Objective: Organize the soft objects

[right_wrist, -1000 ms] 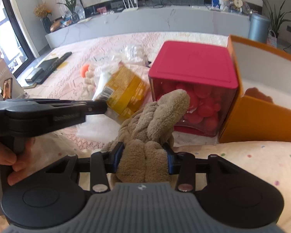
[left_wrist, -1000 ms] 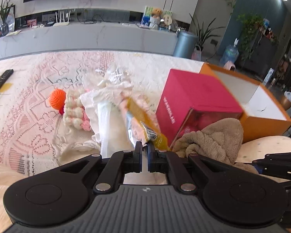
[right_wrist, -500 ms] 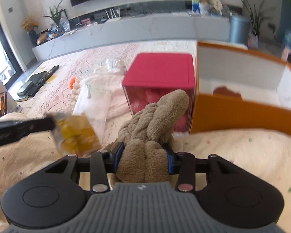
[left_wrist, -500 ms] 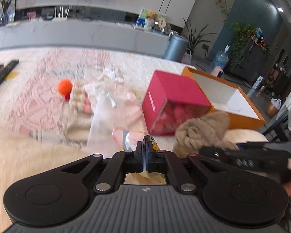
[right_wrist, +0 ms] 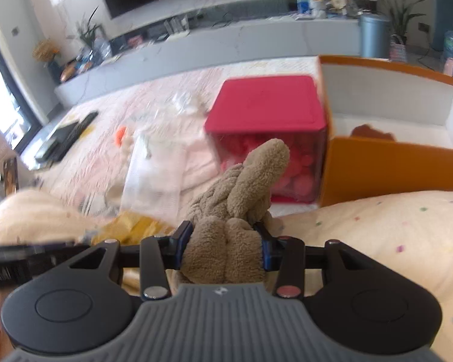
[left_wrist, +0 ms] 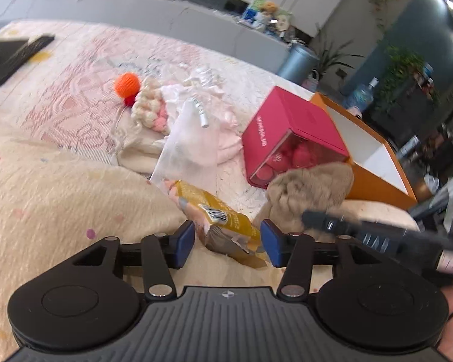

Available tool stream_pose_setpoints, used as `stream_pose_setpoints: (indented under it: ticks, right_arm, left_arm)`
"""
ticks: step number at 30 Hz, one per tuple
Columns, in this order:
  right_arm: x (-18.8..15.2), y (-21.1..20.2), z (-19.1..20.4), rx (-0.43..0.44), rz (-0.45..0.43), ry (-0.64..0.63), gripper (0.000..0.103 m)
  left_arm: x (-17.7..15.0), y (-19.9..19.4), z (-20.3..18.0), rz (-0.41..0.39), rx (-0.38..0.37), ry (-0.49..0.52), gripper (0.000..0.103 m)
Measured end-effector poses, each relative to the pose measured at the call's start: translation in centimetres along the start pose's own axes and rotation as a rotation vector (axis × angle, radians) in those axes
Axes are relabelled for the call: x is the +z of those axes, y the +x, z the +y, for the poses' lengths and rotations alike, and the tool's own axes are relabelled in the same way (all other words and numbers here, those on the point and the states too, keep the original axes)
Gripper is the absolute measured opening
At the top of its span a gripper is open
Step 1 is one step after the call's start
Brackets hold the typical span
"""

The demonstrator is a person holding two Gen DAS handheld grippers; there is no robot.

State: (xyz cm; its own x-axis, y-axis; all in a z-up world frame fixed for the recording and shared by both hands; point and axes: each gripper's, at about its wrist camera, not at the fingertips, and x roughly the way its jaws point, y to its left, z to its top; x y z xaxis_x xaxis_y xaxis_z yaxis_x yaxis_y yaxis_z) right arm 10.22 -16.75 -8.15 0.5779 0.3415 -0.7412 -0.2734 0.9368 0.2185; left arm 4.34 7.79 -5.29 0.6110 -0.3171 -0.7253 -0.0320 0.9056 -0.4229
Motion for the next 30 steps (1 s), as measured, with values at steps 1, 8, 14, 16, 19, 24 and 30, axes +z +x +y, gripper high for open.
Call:
stream_pose_setpoints:
  ticks: [1,8,14,16,19,24,30]
  right_arm:
    - [-0.2,0.4,0.1,-0.008,0.011,-0.01,0.044]
    - [-0.3,0.7,-0.1,-0.001,0.03,-0.018,0.045]
    - [-0.4,1.0,0.0,-0.003,0.032,-0.026,0.046]
    - [-0.4,0.9,0.0,-0.004,0.032,-0.031,0.046]
    - [-0.4,0.8,0.1,-0.007,0.025,-0.033,0.044]
    - [-0.3,-0.5,0.1,-0.005,-0.021,-0.021,0.042]
    - [0.2,-3.2,0.0,-0.006,-0.095,-0.023,0.041]
  left_arm:
    - [0.2,0.4,0.1,0.015,0.009,-0.015,0.063]
    - [1.3,4.0,0.4,0.076,0.062,-0.085,0.065]
    - [0.6,6.1,-0.8,0.073,0.134,0.0,0.052]
    - [0.1,5.9,-1.1,0.05,0.146,0.034,0.049]
    - [-0.3,5.3,-1.7,0.008,0.154,0.077,0.045]
    - [-0.4,3.2,-2.8,-0.088,0.137,0.126,0.037]
    - [-0.2,0.2,-4.3,-0.188,0.1,0.152,0.034]
